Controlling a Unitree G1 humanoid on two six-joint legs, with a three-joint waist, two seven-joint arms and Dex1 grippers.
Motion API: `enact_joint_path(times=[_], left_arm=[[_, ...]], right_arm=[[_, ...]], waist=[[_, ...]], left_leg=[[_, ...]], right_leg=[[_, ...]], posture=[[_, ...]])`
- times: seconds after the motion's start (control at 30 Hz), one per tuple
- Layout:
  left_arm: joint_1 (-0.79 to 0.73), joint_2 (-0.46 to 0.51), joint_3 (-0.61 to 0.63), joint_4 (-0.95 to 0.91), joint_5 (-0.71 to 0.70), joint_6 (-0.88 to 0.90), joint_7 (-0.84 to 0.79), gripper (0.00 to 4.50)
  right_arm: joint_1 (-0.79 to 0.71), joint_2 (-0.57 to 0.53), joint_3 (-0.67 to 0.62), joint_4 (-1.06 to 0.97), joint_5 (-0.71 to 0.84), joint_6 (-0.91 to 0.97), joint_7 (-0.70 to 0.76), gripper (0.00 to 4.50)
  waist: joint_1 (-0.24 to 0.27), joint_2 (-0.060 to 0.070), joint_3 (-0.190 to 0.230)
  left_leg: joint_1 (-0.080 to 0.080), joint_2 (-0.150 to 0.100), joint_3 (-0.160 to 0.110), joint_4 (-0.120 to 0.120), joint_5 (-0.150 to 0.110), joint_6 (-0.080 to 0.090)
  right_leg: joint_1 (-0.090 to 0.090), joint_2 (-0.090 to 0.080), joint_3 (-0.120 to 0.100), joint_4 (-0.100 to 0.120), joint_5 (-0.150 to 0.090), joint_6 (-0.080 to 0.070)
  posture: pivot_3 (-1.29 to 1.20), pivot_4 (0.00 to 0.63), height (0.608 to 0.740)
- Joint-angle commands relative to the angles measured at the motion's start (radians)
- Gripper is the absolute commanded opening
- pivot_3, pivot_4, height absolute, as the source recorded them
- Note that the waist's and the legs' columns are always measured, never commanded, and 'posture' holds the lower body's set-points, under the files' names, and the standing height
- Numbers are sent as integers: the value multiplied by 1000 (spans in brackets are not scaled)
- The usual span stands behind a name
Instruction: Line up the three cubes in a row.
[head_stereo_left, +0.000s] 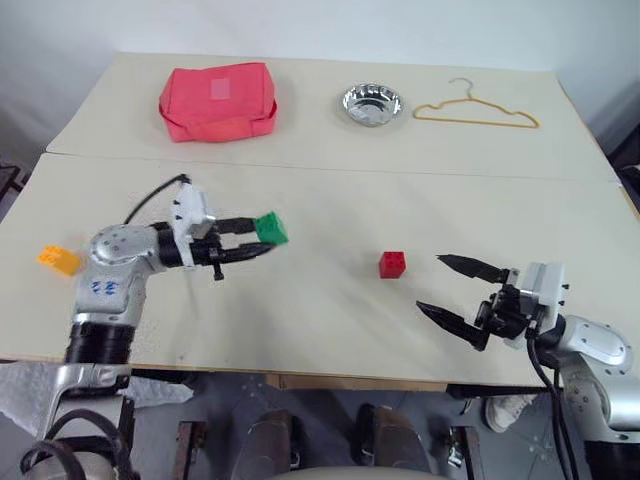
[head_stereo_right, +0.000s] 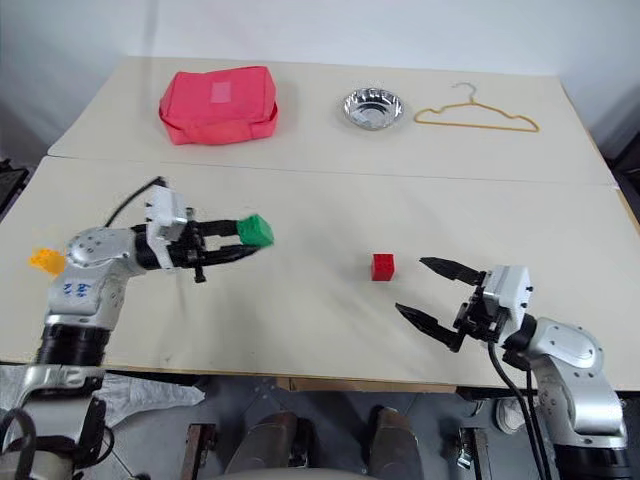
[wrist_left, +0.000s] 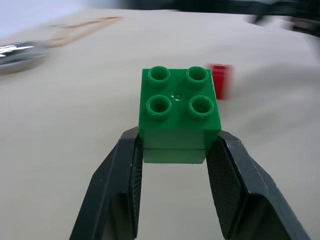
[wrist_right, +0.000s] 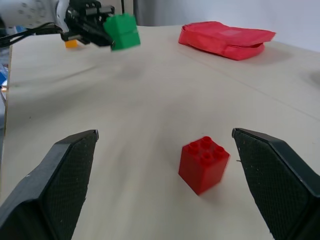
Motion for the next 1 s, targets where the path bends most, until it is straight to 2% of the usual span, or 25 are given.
enact_joint_path(times=[0.03, 0.17, 0.27, 0.33, 0.43, 0.6, 0.67, 0.83, 0.93, 1.0], left_arm=[[-115, -70, -84, 223, 90, -177, -111, 1473], [-227, -135, -119, 472, 168, -316, -138, 1473], [-283, -171, -122, 593, 204, -379, -129, 1473], [-306, -195, -120, 638, 214, -386, -145, 1473], [-343, -236, -117, 703, 255, -403, -66, 1473], [-366, -247, -105, 747, 290, -405, -16, 1473], [-364, -242, -102, 749, 295, -405, -22, 2201], [-331, -214, -48, 662, 232, -390, -84, 3611], [-232, -156, 19, 466, 151, -374, -100, 4472], [-117, -111, 74, 263, 72, -291, -80, 4472]], right_arm=[[13, -21, -53, -42, 20, -2, -9, 4500], [16, -22, -63, -66, 23, 5, -27, 4500], [24, -19, -62, -81, 24, 6, -35, 4500], [28, -13, -56, -87, 20, 3, -41, 4500], [18, 13, -17, -89, 0, -9, -59, 4500], [5, 39, 27, -97, -9, -9, -69, 4500], [1, 40, 38, -92, -11, -11, -66, 4500], [-37, 39, 65, -60, -10, -11, -40, 4500], [-77, 43, 92, -39, -5, -7, -16, 4500], [-99, 43, 107, -31, 3, 3, -1, 4500]], waist=[[-1, 0, 0], [-8, -2, 1], [-9, -2, 1], [-5, -3, 2], [1, -5, 3], [-2, -5, 3], [-3, -5, 3], [-4, -5, 3], [-8, -5, 3], [-22, -5, 3]], left_leg=[[0, 0, 1, 0, 0, 0], [-1, 0, 6, 0, 0, 0], [-1, 0, 6, -1, 0, 0], [-1, 0, 6, 0, 0, 1], [-1, -1, 3, 0, 1, 1], [-3, -2, -2, 1, 1, 2], [-2, -2, -3, 1, 1, 2], [-3, -2, -3, 1, 1, 3], [-2, -1, -3, 1, 1, 2], [-2, 4, -3, 1, 1, 2]], right_leg=[[0, 0, 0, 0, 0, 0], [-1, 0, 0, 0, 0, 0], [-2, 0, 0, 0, 0, 0], [-1, 0, 0, 0, 0, 0], [-1, -1, 0, 0, 1, 1], [-1, -3, -1, 1, 1, 1], [-1, -3, -2, 1, 1, 1], [-1, -3, -2, 1, 1, 1], [-1, -3, -2, 1, 1, 1], [-1, -3, -2, 2, 1, 1]], posture=[[0, 150, 740], [0, 150, 740], [0, 150, 740], [0, 150, 740], [0, 150, 740], [0, 150, 740], [0, 150, 740], [0, 150, 740], [0, 150, 740], [0, 150, 740]])
